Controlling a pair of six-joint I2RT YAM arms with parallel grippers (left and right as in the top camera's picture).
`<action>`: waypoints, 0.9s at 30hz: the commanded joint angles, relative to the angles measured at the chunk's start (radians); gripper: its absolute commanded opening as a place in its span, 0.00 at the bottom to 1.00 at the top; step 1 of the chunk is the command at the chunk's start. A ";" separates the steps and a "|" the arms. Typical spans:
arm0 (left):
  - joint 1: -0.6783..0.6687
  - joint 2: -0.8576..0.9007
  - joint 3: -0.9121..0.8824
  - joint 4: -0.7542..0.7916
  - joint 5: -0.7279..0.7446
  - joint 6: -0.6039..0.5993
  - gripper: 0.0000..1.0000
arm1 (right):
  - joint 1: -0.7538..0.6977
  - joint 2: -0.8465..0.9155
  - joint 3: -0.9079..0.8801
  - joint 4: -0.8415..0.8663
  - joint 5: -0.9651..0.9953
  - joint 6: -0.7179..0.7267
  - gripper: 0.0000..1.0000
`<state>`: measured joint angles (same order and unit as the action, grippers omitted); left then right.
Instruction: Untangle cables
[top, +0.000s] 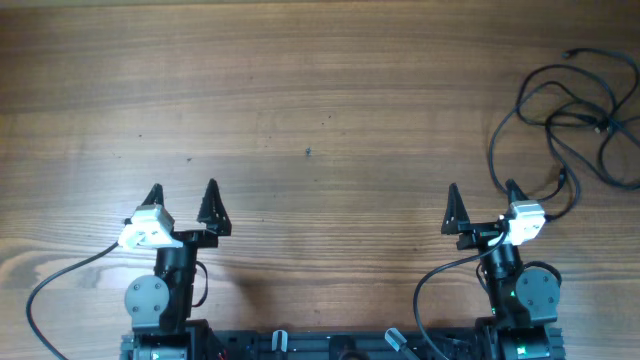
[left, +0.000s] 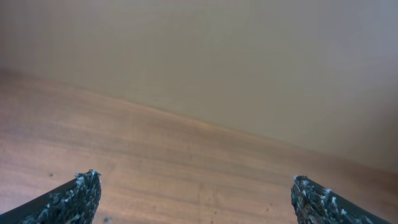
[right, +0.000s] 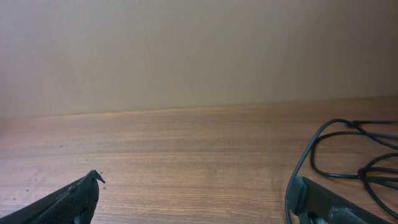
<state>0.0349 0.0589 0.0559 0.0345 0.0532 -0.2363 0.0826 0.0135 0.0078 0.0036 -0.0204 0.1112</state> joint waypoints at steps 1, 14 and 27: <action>0.006 -0.045 -0.050 -0.001 0.006 0.023 1.00 | 0.003 -0.010 -0.003 0.003 0.018 -0.006 1.00; 0.000 -0.056 -0.050 -0.107 0.016 0.020 1.00 | 0.003 -0.010 -0.003 0.002 0.018 -0.006 1.00; 0.000 -0.056 -0.050 -0.107 0.016 0.020 1.00 | 0.003 -0.010 -0.003 0.003 0.018 -0.006 1.00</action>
<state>0.0349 0.0128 0.0113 -0.0689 0.0540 -0.2363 0.0826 0.0135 0.0078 0.0040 -0.0204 0.1112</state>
